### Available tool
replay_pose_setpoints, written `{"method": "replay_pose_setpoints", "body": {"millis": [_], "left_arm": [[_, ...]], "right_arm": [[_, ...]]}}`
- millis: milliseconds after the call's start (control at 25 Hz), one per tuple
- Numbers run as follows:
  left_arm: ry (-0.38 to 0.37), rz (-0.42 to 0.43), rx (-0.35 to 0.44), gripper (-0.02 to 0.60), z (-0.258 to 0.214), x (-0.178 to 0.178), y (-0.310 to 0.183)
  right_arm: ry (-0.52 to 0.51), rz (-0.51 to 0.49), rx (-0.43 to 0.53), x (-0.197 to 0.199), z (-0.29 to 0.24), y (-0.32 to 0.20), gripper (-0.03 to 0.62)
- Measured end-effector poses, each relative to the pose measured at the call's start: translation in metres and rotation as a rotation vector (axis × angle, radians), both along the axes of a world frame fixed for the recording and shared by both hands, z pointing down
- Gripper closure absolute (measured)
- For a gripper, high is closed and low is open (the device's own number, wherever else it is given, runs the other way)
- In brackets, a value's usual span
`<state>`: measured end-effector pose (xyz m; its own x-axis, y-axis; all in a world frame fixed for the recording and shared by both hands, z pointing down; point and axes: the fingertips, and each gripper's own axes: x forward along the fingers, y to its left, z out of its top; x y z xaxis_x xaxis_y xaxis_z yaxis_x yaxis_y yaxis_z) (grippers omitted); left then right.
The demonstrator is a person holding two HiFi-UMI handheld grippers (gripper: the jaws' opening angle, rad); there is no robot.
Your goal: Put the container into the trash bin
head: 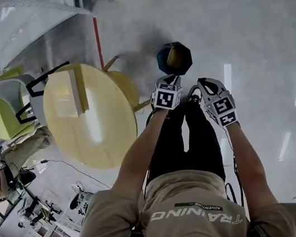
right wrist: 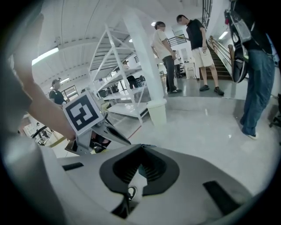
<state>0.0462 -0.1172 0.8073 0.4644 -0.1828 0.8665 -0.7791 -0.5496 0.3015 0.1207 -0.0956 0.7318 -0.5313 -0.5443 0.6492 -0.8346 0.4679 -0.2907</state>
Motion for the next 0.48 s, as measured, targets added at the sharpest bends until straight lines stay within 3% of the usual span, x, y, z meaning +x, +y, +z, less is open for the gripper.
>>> {"method": "replay_pose_setpoints", "body": {"millis": [80, 240, 480], "left_arm": [[0.014, -0.007, 0.039, 0.578, -0.037, -0.001, -0.001], [0.052, -0.008, 0.097, 0.578, -0.108, -0.003, 0.007], [0.096, -0.004, 0.216, 0.578, -0.205, -0.014, 0.018]], "right_arm": [[-0.008, 0.019, 0.002, 0.0, -0.026, 0.001, 0.595], [-0.026, 0.046, 0.024, -0.003, -0.082, 0.01, 0.595], [0.009, 0.011, 0.108, -0.011, -0.153, 0.026, 0.595]]}}
